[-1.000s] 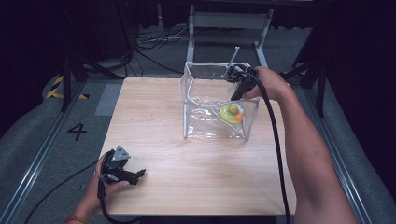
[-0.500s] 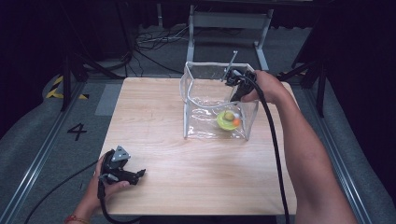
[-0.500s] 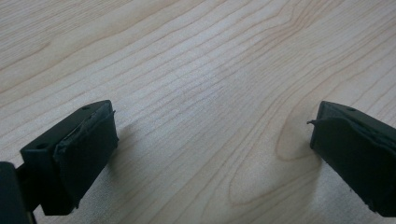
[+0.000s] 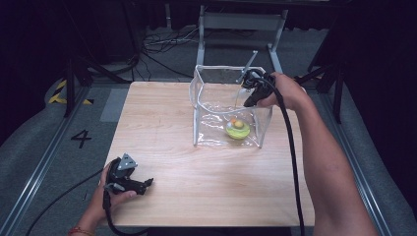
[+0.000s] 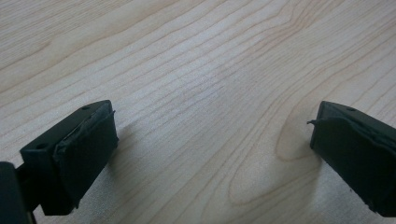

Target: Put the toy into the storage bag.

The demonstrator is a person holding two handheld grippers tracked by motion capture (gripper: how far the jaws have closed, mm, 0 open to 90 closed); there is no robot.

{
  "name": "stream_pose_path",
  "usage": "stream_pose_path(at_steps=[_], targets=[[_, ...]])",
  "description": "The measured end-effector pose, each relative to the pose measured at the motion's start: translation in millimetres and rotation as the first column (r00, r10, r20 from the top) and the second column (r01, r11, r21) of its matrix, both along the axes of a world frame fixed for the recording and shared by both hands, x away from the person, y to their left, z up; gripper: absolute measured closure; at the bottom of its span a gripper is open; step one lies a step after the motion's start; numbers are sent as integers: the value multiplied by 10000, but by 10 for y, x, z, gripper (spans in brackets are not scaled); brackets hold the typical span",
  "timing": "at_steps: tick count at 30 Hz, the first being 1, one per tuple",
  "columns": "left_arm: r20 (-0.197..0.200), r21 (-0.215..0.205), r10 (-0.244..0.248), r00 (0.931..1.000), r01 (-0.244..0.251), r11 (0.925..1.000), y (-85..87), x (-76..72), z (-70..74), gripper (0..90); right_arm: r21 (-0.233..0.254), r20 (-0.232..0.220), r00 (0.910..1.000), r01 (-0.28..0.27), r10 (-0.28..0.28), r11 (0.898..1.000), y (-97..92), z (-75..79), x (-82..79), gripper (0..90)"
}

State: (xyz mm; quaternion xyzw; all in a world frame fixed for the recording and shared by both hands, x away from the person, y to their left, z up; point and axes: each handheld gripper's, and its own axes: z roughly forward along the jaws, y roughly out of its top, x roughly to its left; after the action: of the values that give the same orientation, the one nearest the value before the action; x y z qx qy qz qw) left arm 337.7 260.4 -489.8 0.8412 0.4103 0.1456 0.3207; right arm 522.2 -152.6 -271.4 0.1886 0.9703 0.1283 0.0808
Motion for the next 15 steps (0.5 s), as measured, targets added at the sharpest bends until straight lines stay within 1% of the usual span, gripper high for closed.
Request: stream_pose_path(at_steps=[4,6,7,8,9,10,11,12,13,14,15], targets=[[-3,6,-7,10000,7,10000,1,0,0,10,305,354,9994,30,-41,9995,-35,81,-72,844],[-4,2,-4,10000,4,10000,0,0,0,10,322,557,9984,108,-125,9994,-60,120,-104,820],[-3,3,-4,10000,4,10000,0,0,0,10,463,623,9980,100,-129,9989,-79,142,-114,815],[-3,3,-4,10000,4,10000,0,0,0,10,463,623,9980,100,-129,9989,-79,142,-114,815],[-2,3,-4,10000,4,10000,0,0,0,10,692,905,9957,159,-221,9975,-129,201,-156,793],[-2,6,-6,10000,6,10000,0,0,0,10,692,905,9957,159,-221,9975,-129,201,-156,793],[-22,-7,5,10000,-5,10000,0,-2,0,10,827,1049,9943,123,-210,9965,-152,220,-168,785],[-5,-28,38,10000,-38,10000,-2,-4,-1,11,914,1094,9937,145,-245,9957,-176,244,-197,764],[-11,-37,21,10000,-21,10000,0,-6,-1,13,1048,1395,9896,219,-365,9943,-206,279,-239,744],[-11,-28,9,10000,-9,10000,2,-7,0,13,1048,1395,9896,219,-365,9943,-206,279,-239,744],[-20,-13,-15,10000,15,10000,6,-10,2,13,1093,1450,9886,247,-405,9937,-217,289,-261,716]])
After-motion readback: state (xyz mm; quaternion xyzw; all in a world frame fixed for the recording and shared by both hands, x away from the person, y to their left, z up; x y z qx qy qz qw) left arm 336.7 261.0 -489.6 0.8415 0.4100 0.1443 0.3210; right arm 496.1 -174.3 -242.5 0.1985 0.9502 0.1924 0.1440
